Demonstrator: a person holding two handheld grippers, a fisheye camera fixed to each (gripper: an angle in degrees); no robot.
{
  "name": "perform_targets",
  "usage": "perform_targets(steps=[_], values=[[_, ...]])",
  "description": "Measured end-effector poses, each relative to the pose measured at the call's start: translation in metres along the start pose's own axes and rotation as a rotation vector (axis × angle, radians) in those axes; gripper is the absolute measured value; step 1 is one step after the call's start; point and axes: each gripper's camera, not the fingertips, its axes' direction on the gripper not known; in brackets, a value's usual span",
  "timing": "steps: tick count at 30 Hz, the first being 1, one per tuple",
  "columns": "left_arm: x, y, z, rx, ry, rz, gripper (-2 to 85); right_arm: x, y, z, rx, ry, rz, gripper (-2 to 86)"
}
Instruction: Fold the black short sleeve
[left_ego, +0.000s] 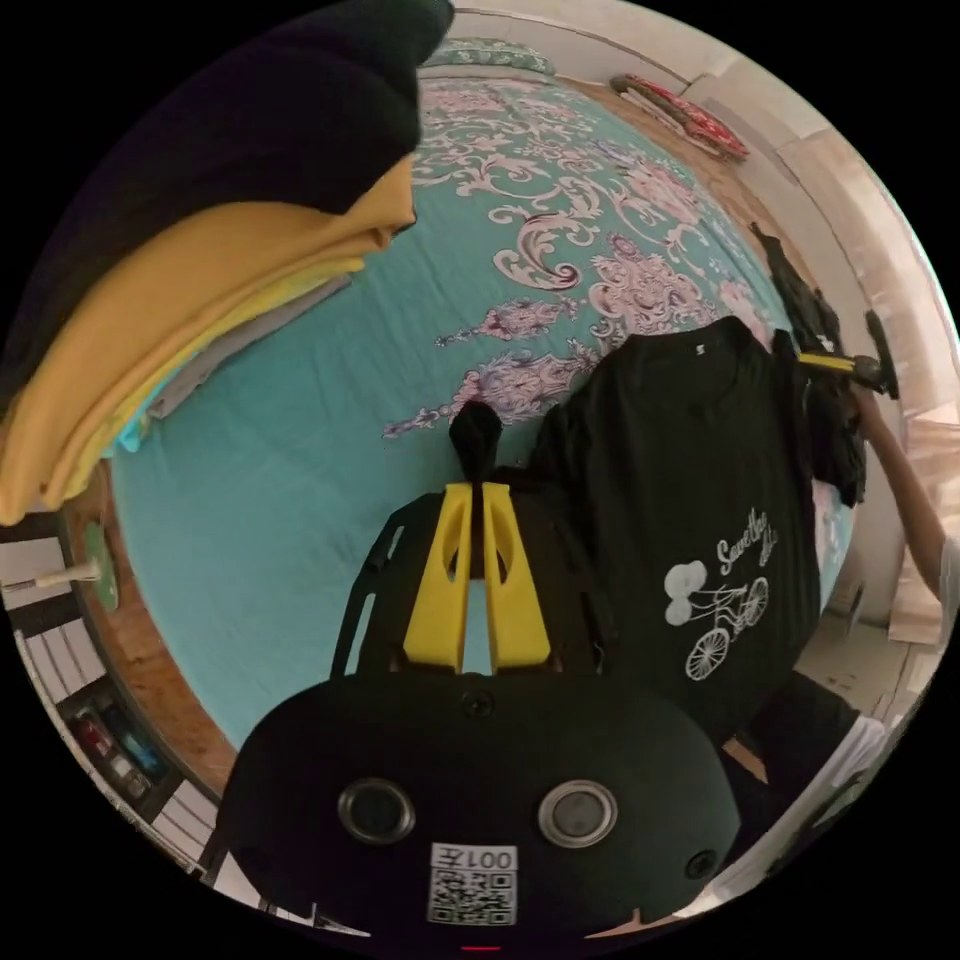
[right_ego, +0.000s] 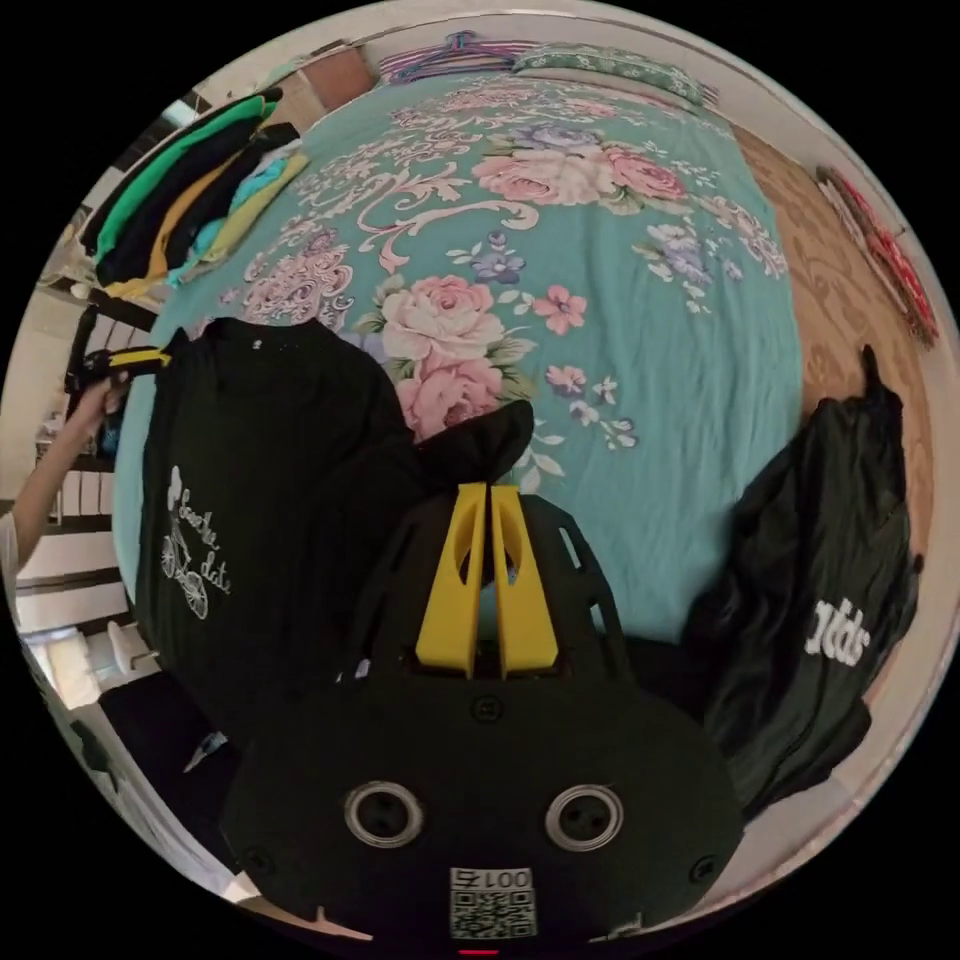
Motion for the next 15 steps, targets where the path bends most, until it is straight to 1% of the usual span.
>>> perform_targets(steps=[2, 4, 5, 8, 11, 15], values=[[0.004, 0.011, -0.02, -0.003, -0.161, 0.003, -0.6, 0.004, 0.009, -0.016, -0.003, 0.171, 0.023, 0.8], [0.001, 0.022, -0.034, -0.016, -0.247, -0.008, -0.7, 0.012, 0.018, -0.032, -0.006, 0.287, 0.028, 0.5], [-0.003, 0.03, -0.04, -0.034, -0.26, -0.02, -0.8, 0.02, 0.023, -0.04, -0.014, 0.32, 0.042, 0.4], [-0.015, 0.049, -0.047, -0.072, -0.293, -0.083, -0.8, 0.047, 0.035, -0.047, -0.052, 0.325, 0.11, 0.3], [-0.026, 0.062, -0.046, -0.057, -0.25, -0.16, -0.9, 0.074, 0.039, -0.038, -0.061, 0.24, 0.183, 0.3], [-0.037, 0.078, -0.04, -0.052, -0.228, -0.288, -0.8, 0.102, 0.039, -0.015, -0.128, 0.233, 0.245, 0.3]])
